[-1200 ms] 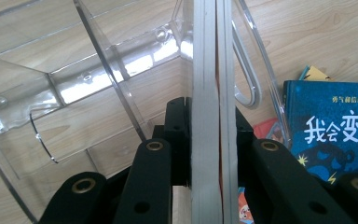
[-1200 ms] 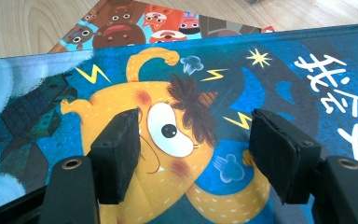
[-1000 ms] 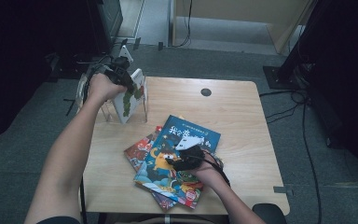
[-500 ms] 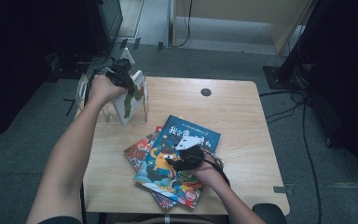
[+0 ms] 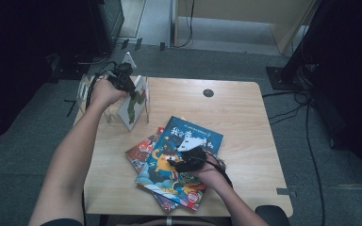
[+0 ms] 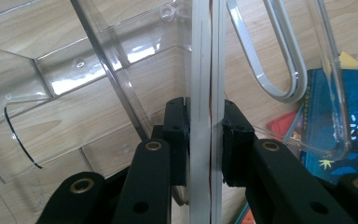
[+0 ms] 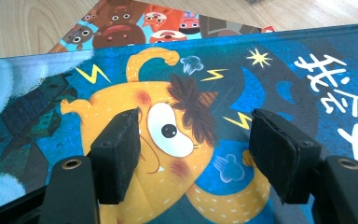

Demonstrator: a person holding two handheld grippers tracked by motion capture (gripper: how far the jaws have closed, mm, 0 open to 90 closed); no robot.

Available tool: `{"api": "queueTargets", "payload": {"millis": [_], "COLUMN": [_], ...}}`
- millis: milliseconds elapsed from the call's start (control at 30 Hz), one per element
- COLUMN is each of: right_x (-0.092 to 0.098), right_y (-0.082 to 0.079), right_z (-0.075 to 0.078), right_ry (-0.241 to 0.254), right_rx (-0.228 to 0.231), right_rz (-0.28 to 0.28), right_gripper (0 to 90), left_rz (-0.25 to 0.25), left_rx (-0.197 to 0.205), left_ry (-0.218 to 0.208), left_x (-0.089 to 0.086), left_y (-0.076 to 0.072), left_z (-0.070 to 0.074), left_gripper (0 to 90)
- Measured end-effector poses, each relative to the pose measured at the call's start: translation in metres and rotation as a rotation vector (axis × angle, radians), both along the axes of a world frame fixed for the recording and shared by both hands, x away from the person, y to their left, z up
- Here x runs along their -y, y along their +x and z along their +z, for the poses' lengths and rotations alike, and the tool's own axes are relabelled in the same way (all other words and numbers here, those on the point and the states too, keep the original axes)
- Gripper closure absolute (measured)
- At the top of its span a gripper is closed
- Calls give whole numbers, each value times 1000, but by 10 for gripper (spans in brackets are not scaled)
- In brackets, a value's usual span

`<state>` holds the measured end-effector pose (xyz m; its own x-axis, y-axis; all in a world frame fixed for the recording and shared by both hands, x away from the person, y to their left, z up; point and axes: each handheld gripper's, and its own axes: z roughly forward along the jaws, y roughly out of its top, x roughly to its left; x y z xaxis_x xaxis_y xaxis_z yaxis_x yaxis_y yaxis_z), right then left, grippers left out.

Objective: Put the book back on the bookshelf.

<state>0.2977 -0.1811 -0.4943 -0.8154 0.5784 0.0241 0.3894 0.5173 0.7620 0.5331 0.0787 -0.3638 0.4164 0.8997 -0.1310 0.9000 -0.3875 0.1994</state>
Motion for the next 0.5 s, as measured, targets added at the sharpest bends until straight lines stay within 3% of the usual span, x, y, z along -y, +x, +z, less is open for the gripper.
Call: {"api": "queueTargets", "payload": {"millis": [200,500], "right_x": [0,0], "right_y": [0,0], "right_z": [0,0], "right_ry": [0,0], "right_rx": [0,-1], "right_rz": [0,0], "right_gripper": [338,339], "left_rz": [7,-2], "left_rx": [6,33], "left_ry": [-13,-37], "left_x": [1,2], "left_y": [1,0], "left_z": [0,12], "left_gripper": [754,754]}}
